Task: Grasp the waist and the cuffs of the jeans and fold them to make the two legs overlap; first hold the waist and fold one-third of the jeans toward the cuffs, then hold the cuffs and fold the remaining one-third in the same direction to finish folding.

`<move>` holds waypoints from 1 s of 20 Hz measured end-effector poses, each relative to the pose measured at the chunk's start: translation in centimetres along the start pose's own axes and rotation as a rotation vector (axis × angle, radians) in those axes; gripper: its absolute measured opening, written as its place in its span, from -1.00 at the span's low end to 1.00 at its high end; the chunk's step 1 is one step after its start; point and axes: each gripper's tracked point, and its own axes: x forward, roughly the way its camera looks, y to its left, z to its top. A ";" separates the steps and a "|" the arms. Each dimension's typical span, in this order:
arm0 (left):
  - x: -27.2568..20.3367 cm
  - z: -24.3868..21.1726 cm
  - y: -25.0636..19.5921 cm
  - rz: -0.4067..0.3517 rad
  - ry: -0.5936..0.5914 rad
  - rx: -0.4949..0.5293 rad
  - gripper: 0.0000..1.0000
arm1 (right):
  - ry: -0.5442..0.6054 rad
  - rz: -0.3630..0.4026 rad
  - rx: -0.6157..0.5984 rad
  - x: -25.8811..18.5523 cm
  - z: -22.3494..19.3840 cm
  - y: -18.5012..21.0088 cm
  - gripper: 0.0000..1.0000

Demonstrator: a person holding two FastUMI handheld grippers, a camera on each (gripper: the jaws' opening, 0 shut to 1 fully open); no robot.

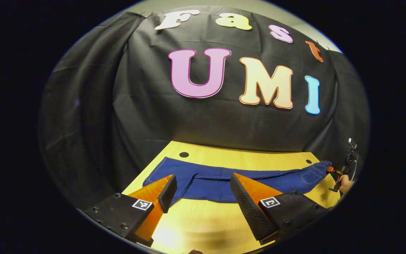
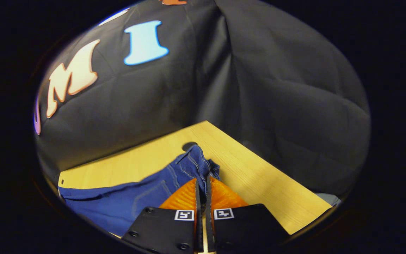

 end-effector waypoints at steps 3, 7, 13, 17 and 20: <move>0.6 0.1 1.7 -0.019 0.009 -0.008 0.86 | -0.084 0.069 -0.009 -4.6 2.3 0.5 -0.88; 2.1 0.8 3.8 -0.058 0.022 0.007 0.86 | -0.156 0.137 -0.075 -7.9 2.4 0.3 -0.88; 4.2 1.2 7.7 -0.118 0.041 0.022 0.87 | -0.209 0.207 -0.157 -9.9 4.2 1.2 -0.84; 5.2 1.3 10.7 -0.138 0.048 0.022 0.86 | -0.216 0.246 -0.157 -10.1 4.5 1.1 -0.88; 6.2 1.1 12.6 -0.156 0.061 0.031 0.86 | -0.216 0.272 -0.145 -9.8 4.3 1.1 -0.88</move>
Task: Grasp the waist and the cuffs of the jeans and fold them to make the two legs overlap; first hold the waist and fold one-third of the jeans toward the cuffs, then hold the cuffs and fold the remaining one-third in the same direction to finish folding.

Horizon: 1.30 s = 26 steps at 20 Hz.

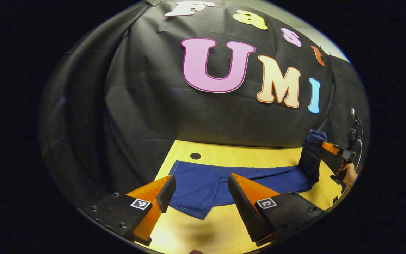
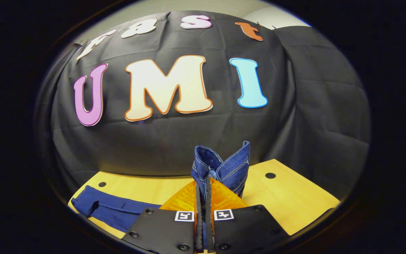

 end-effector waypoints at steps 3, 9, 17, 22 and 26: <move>0.2 -0.2 1.9 -0.010 0.012 0.010 0.86 | -0.001 0.025 0.031 -0.2 0.3 -0.2 -0.88; 0.4 -1.6 4.7 -0.017 0.050 0.018 0.86 | 0.039 0.107 0.089 1.0 -1.0 -0.7 -0.88; 1.0 -3.8 6.6 -0.010 0.098 0.009 0.87 | 0.137 0.220 0.090 3.7 -5.0 0.0 -0.89; 2.5 -6.8 7.6 -0.014 0.163 -0.047 0.87 | 0.241 0.297 0.076 2.8 -10.0 3.6 -0.74; 4.5 -8.8 8.1 -0.039 0.209 -0.085 0.90 | 0.238 0.298 0.043 1.3 -9.2 2.7 0.56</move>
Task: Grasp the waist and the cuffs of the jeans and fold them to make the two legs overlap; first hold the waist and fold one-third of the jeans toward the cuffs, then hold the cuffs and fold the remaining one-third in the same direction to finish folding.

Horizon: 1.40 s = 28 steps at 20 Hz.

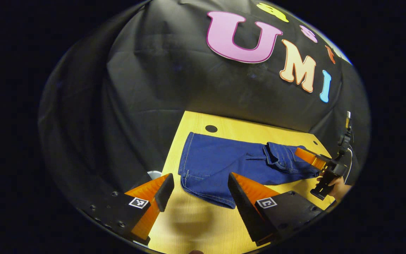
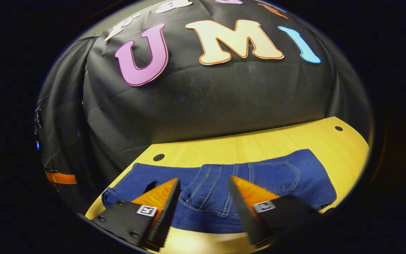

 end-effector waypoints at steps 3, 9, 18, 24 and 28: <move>2.5 -0.6 0.9 -0.015 0.033 0.007 0.90 | -0.001 -0.030 -0.013 -1.7 0.8 -1.9 0.70; 8.8 -2.2 2.1 -0.060 0.116 0.061 0.92 | -0.004 -0.131 -0.027 -5.1 1.9 -7.2 0.84; 13.4 -5.9 2.9 -0.089 0.294 0.201 0.96 | 0.027 -0.205 -0.009 -7.6 0.6 -10.8 0.84; 13.2 -5.9 0.6 -0.168 0.275 0.231 0.10 | 0.035 -0.196 0.009 -7.7 0.0 -10.5 0.84; 13.3 -5.5 -0.1 -0.149 0.230 0.061 -1.00 | 0.029 -0.193 0.023 -7.8 0.3 -10.6 0.85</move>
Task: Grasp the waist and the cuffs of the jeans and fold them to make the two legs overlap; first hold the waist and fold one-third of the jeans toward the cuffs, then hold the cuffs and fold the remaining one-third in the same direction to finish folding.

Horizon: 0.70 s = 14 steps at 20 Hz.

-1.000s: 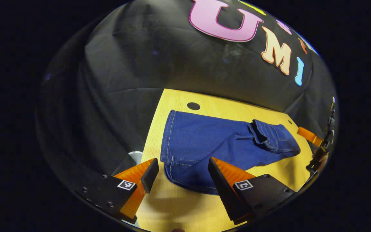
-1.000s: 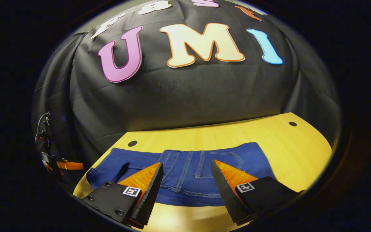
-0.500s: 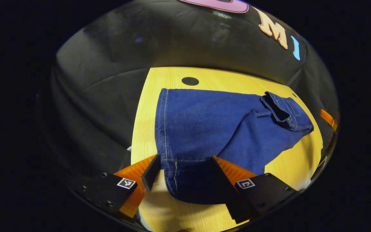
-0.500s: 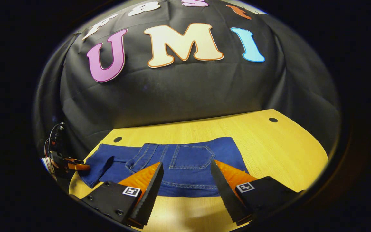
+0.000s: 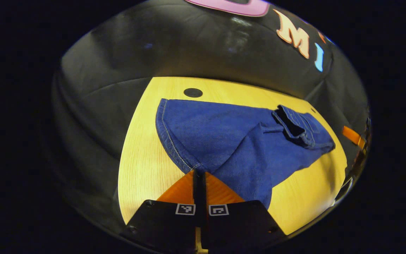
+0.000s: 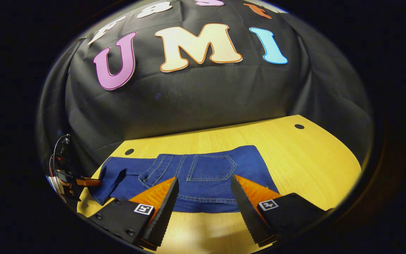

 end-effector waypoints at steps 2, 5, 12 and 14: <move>-0.3 0.1 0.1 -0.001 0.001 -0.067 -1.00 | -0.007 0.002 0.006 -0.2 0.4 -0.1 0.85; -1.4 1.0 -0.7 -0.028 -0.006 -0.141 -1.00 | -0.026 0.006 0.008 -1.1 1.1 -0.8 0.85; -4.3 7.8 -6.0 -0.146 -0.155 -0.186 -1.00 | -0.038 0.012 0.047 -2.4 2.1 -2.8 0.84; -4.4 8.9 -5.3 -0.109 -0.156 -0.135 -1.00 | -0.034 0.021 0.051 -2.7 2.3 -3.2 0.84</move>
